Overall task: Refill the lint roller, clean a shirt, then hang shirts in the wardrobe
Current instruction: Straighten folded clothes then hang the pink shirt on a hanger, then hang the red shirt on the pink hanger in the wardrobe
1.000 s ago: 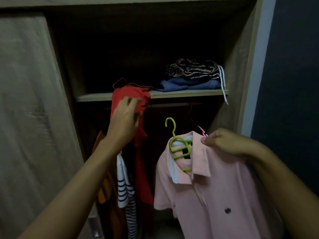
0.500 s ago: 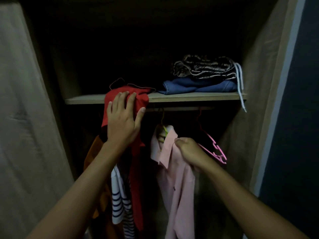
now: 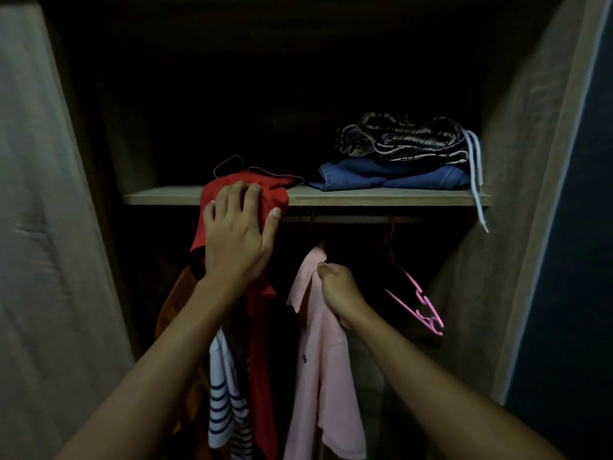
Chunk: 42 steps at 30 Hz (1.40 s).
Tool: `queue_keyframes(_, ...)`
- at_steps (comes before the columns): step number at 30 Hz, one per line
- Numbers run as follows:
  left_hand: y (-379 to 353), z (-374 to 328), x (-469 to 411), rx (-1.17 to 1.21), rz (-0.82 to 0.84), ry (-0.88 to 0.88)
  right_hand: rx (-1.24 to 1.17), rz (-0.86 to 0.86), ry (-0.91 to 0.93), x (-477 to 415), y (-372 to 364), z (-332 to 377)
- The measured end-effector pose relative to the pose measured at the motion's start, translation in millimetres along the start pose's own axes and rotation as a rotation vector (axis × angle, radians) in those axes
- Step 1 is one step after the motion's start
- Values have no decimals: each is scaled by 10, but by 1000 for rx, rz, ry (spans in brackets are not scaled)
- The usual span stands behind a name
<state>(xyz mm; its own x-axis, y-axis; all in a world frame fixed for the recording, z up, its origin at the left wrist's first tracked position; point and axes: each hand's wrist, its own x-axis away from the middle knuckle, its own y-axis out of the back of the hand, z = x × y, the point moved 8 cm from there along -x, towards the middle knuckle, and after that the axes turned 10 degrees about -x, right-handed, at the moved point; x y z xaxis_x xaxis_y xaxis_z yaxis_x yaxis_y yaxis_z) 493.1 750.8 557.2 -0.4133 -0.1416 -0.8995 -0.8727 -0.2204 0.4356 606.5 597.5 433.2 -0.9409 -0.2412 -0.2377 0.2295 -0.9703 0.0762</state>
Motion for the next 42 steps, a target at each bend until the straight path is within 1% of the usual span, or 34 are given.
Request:
queue_keyframes(5,-2,-5,-9,-3,-6,3,39,6,60,-72,-91,-41)
queue_keyframes(11,11,-1,-9,-4,-36,-5,61,77,4,-104,-186,-221)
queue_keyframes(14,4,4,-11,-9,-30,-6,58,96,7,-112,-172,-253)
queue_keyframes(16,5,-7,-11,-4,-30,3,114,133,15,-118,-138,-233)
queue_keyframes(19,26,-27,-14,-3,-38,7,285,233,29,-95,-132,-129)
queue_keyframes(20,41,-32,-28,-11,-37,6,311,258,33,-86,-137,-70)
queue_keyframes(22,92,-31,-91,-48,-27,-2,315,254,88,-58,-107,166)
queue_keyframes(25,186,7,-300,-76,-3,-4,277,261,279,49,-62,763)
queue_keyframes(27,200,102,-509,-14,56,34,254,267,398,158,-29,1207)
queue_keyframes(29,211,263,-719,-6,96,124,235,252,505,229,-5,1615)
queue_keyframes(30,189,352,-803,-32,151,185,231,238,560,241,2,1799)
queue_keyframes(32,50,485,-888,-84,366,286,236,204,640,225,9,2109)
queue_keyframes(33,-32,507,-887,-102,480,304,248,190,657,197,6,2226)
queue_keyframes(34,-86,503,-875,-105,555,305,268,178,663,154,-1,2321)
queue_keyframes(35,-107,484,-873,-84,577,300,297,170,657,96,-15,2395)
queue_keyframes(37,-64,433,-889,-24,538,283,372,169,627,-60,-71,2475)
queue_keyframes(42,221,300,-777,3,431,221,503,187,529,-426,-265,2456)
